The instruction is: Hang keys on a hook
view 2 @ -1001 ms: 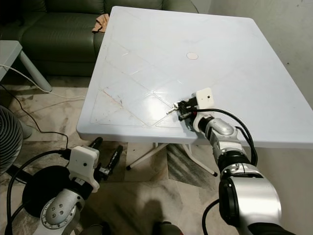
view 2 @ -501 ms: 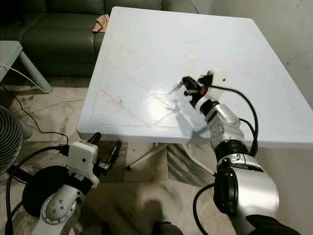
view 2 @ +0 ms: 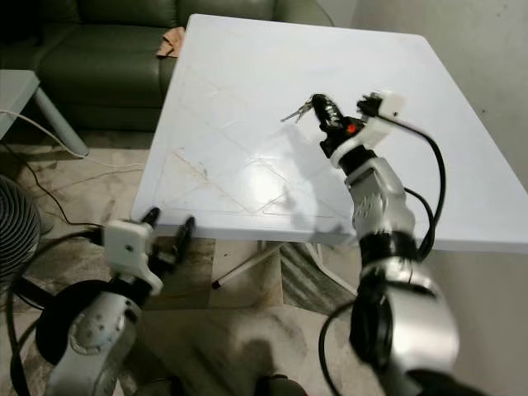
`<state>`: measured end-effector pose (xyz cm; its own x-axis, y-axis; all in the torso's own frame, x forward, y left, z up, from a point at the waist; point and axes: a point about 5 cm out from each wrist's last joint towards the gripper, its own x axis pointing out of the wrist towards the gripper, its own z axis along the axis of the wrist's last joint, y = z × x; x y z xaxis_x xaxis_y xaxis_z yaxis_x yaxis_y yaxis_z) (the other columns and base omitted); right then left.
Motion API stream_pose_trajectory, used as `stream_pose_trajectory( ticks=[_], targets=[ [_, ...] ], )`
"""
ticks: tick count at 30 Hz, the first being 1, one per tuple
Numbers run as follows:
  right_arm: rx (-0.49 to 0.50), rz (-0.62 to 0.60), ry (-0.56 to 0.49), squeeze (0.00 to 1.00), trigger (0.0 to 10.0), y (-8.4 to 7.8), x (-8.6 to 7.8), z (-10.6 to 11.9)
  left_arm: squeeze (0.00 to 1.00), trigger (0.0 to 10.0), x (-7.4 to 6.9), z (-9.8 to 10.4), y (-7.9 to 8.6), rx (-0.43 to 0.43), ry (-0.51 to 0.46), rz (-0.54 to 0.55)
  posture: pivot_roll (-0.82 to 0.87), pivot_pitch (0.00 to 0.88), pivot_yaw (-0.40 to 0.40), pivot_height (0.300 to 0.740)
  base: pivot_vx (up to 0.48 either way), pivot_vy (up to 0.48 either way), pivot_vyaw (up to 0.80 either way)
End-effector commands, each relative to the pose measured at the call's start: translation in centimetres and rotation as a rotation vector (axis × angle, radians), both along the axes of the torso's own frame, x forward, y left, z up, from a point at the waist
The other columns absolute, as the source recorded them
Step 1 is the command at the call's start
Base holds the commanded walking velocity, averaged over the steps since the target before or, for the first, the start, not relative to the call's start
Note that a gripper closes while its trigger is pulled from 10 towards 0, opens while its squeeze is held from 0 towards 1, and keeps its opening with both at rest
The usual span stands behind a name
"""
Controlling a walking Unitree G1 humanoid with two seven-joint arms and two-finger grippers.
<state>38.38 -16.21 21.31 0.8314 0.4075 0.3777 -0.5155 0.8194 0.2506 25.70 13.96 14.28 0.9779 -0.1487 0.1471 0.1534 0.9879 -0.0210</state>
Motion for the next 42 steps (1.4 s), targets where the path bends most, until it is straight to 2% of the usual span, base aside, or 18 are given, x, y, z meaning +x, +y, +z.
stream_pose_trajectory(
  ticks=[1,7,12,19,20,24,34,38,42],
  targets=[
    [-0.055,-0.014,-0.045,0.0,10.0,0.4,-0.6,0.0,0.0,10.0,0.0,-0.6,1.1,-0.015,0.022,0.043,-0.02,0.102,-0.08,0.74,0.0,0.0,0.0],
    [-0.091,-0.047,-0.046,0.0,10.0,0.8,-1.8,-1.1,0.0,10.0,0.4,-0.1,2.5,-0.029,0.006,0.091,-0.03,0.097,-0.075,0.74,0.0,0.0,0.0],
    [-0.11,-0.094,-0.023,0.0,10.0,1.5,-3.5,-3.4,0.0,10.0,0.7,0.0,3.7,-0.045,-0.002,0.136,-0.04,0.079,-0.065,0.74,0.0,0.0,0.0],
    [-0.144,-0.14,0.008,0.0,10.0,1.7,-4.5,-5.2,0.0,10.0,1.0,-0.2,4.1,-0.047,-0.005,0.152,-0.05,0.063,-0.057,0.74,0.0,0.0,0.0],
    [-0.17,-0.156,0.021,0.0,10.0,1.9,-5.0,-5.9,0.0,10.0,1.1,-0.3,4.1,-0.038,-0.007,0.154,-0.05,0.06,-0.054,0.74,0.0,0.0,0.0],
    [-0.211,-0.169,0.036,0.0,10.0,2.1,-5.6,-6.7,0.0,10.0,1.4,-0.5,4.3,-0.041,-0.007,0.156,-0.05,0.048,-0.049,0.74,0.0,0.0,0.0],
    [-0.233,-0.178,0.068,0.0,10.0,2.0,-5.8,-7.3,0.0,10.0,1.7,-0.6,4.7,-0.061,-0.008,0.158,-0.05,0.042,-0.044,0.74,0.0,0.0,0.0],
    [-0.272,-0.198,0.097,0.0,10.0,2.0,-5.8,-7.8,0.0,10.0,1.9,-0.5,4.6,-0.059,-0.007,0.157,-0.05,0.036,-0.034,0.74,0.0,0.0,0.0],
    [-0.287,-0.213,0.123,0.0,10.0,2.2,-5.7,-8.2,0.0,10.0,2.0,-0.4,5.1,-0.057,-0.008,0.163,-0.05,0.032,-0.03,0.74,0.0,0.0,-0.78]
  ],
)
